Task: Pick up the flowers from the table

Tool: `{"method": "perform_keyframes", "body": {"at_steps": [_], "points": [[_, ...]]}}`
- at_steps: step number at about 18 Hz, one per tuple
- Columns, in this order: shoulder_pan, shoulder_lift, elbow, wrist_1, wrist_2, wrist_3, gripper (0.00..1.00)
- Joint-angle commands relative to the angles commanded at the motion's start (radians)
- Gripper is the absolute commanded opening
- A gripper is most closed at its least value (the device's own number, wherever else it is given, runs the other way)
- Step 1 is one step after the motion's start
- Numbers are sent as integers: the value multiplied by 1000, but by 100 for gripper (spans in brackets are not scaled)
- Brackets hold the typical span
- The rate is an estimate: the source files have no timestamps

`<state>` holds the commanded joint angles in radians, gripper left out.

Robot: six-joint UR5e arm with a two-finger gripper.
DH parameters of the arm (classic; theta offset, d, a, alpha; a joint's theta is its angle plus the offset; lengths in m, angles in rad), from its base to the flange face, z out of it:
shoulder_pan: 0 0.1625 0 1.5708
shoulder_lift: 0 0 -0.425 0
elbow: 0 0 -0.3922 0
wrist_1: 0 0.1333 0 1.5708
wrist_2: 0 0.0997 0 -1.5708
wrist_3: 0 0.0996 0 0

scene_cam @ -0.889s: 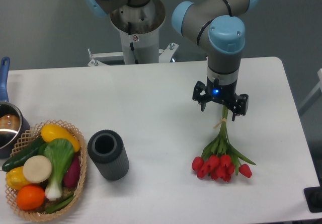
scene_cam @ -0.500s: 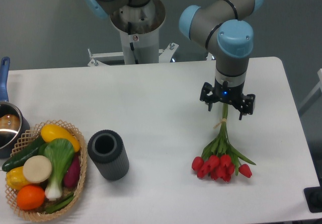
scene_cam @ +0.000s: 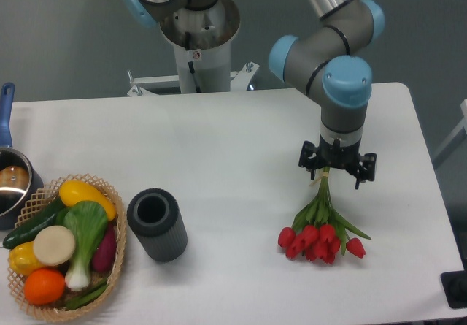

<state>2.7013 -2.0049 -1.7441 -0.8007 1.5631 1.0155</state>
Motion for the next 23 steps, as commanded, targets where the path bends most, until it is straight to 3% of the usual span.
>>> {"method": "perform_keyframes", "body": {"at_steps": [6,12,15,16,23], "points": [[-20,-71,25,2,-2,-8,100],[-37,-92,26,5,-2,-2,96],[-46,-98,41,5,-2,-6,14],[-46,-100,41,5,-2,-11,3],[-44,-69,54,3,5,-41,0]]}}
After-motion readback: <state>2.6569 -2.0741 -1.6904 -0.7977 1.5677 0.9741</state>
